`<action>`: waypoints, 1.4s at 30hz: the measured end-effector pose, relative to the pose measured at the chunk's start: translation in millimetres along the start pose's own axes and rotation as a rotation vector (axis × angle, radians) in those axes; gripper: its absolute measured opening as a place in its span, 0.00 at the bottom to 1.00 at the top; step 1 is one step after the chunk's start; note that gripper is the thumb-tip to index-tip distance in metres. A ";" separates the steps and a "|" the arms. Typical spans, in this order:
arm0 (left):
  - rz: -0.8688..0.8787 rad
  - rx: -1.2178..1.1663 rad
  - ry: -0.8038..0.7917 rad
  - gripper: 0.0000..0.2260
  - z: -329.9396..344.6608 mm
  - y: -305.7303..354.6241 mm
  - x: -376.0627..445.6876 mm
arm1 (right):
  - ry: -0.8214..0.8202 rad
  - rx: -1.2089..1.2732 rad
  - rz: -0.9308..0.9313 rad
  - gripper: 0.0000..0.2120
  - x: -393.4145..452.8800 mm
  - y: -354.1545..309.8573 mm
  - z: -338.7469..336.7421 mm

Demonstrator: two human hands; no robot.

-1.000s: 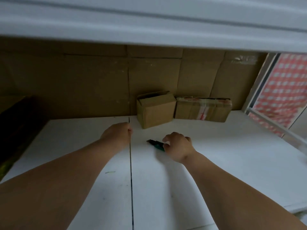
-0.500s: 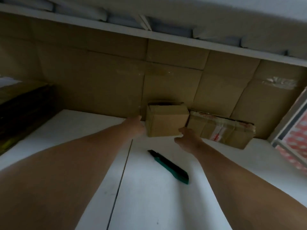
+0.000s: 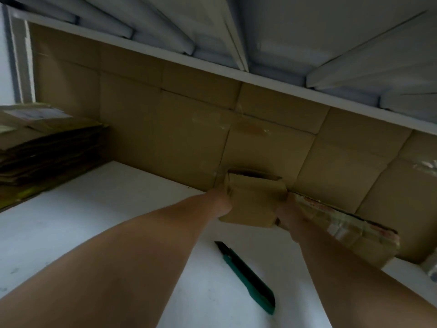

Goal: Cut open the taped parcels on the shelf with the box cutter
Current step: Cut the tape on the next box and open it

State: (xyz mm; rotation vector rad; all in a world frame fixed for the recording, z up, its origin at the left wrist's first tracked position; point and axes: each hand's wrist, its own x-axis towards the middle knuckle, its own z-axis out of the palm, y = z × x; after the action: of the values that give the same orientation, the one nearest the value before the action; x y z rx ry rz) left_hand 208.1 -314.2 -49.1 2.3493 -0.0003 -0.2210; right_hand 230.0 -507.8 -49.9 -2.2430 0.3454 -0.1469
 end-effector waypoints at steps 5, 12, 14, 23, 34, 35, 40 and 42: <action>-0.011 -0.048 -0.011 0.19 -9.6 1.9 -4.5 | 0.008 0.070 -0.033 0.30 2.9 3.7 9.2; 0.000 -0.269 0.046 0.26 -34.2 -19.7 -13.2 | -0.027 0.107 -0.071 0.32 -20.3 -9.8 17.6; 0.022 -0.289 0.091 0.28 -46.0 -28.2 -20.4 | -0.072 0.136 -0.099 0.32 -31.6 -16.2 20.4; -0.187 -0.660 0.159 0.29 -95.2 -67.1 -82.5 | -0.243 0.588 0.072 0.13 -81.6 -45.6 25.1; -0.244 -0.359 0.131 0.24 -127.5 -114.1 -138.8 | -0.300 0.361 -0.019 0.15 -147.9 -74.8 55.5; -0.236 -0.311 0.101 0.27 -131.4 -118.1 -142.8 | -0.306 0.343 -0.036 0.13 -155.3 -76.9 56.2; -0.154 -0.157 0.007 0.35 -161.1 -138.8 -165.4 | -0.339 0.246 -0.117 0.13 -188.8 -99.2 66.3; -0.133 -0.131 -0.004 0.37 -173.9 -146.4 -175.1 | -0.354 0.251 -0.125 0.17 -202.2 -109.9 72.6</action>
State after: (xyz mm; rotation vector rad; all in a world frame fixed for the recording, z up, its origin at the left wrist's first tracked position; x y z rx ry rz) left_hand 53.7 -76.7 -3.0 2.2200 0.1641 -0.2826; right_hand 74.6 -327.6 -9.7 -1.9931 -0.0056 0.1349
